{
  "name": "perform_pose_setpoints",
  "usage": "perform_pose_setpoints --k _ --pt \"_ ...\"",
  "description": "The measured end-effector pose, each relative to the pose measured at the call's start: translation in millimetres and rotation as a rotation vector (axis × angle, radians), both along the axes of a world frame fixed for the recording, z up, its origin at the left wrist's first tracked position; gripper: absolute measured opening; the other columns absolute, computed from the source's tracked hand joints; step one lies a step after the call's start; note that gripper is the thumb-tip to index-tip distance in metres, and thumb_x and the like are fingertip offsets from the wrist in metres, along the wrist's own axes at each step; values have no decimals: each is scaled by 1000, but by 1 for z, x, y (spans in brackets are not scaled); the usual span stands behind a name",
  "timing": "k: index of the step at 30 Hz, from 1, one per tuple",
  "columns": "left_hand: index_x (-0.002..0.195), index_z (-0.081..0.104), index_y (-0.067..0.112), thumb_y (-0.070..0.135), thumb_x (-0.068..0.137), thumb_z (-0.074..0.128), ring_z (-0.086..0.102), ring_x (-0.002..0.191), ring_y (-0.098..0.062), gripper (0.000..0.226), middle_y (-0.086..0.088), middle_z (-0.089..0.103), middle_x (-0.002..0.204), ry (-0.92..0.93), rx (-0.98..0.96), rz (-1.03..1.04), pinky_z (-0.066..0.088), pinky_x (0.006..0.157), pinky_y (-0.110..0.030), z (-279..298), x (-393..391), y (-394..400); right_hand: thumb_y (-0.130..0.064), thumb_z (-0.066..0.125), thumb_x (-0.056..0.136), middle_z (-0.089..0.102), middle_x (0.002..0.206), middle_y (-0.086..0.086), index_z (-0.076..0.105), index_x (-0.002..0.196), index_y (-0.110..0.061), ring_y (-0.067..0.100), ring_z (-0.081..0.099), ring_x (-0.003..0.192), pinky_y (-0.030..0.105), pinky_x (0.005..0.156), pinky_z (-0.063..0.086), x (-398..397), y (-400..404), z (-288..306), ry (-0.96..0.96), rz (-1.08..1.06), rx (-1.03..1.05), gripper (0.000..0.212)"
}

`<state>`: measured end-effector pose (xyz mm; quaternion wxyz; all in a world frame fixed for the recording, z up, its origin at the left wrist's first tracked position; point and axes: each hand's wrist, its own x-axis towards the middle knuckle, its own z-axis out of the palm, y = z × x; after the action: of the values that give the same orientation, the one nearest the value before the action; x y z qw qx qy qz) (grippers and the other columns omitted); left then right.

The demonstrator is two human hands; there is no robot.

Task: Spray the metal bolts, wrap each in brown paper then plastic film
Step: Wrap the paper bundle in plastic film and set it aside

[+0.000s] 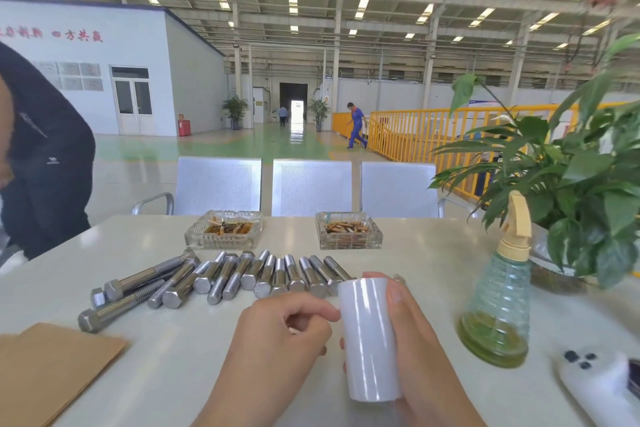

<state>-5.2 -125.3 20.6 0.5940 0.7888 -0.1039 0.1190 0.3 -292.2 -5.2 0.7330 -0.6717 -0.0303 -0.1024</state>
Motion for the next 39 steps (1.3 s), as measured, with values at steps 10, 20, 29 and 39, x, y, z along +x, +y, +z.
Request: perform_pose_setpoints --k 10,20,29,39 --pt "67 74 31 21 53 71 67 59 -10 17 2 70 63 28 31 -12 60 70 -35 -10 5 2 -52 78 54 72 105 -22 61 115 -47 3 70 92 13 76 50 -17 -2 11 -230 57 -404 63" --pt "73 82 20 13 66 61 64 73 -29 23 -13 59 81 10 58 -280 62 82 -45 -7 4 7 -48 85 57 75 100 20 79 102 -18 33 71 78 48 66 61 -12 -11 21 123 249 28 55" --pt "86 84 18 11 77 57 65 88 -24 30 1 55 84 132 127 -561 61 86 -30 -1 2 17 -42 77 84 73 119 18 38 157 -24 33 74 99 41 80 58 -15 -13 18 393 274 85 85" --pt "95 82 12 10 83 52 71 82 -19 33 -7 61 84 226 114 -470 60 91 -37 2 11 41 -54 77 82 72 120 23 78 113 -7 29 68 75 37 69 56 -14 -33 22 500 380 398 56"
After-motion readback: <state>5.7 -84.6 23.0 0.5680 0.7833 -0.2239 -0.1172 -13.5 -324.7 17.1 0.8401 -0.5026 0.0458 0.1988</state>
